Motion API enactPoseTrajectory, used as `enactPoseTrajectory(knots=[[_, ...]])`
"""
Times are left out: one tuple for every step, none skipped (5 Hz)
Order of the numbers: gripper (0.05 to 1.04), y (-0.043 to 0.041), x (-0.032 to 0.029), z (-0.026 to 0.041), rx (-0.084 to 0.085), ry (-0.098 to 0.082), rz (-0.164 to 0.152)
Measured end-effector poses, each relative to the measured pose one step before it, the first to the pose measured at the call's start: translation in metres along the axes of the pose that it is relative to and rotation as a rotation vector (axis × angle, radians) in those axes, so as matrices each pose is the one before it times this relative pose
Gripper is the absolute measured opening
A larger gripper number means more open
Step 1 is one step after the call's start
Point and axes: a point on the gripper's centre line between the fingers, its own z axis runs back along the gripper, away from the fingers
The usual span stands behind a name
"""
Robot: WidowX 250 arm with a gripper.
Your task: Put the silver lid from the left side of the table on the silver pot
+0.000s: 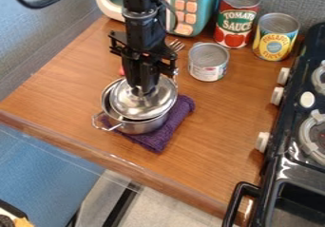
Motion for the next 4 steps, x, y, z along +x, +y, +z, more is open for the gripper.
enactPoseTrajectory(knots=[[0.28, -0.00232, -0.00982, -0.00142, -0.0008, 0.0091, -0.0137], [0.28, -0.00128, -0.00617, 0.00111, -0.0015, 0.0075, -0.0062], [0.28, -0.00143, -0.00349, -0.00077, -0.0051, 0.0052, -0.0069], [0.339, -0.00053, -0.00171, 0.0003, -0.0138, 0.0098, 0.0121]])
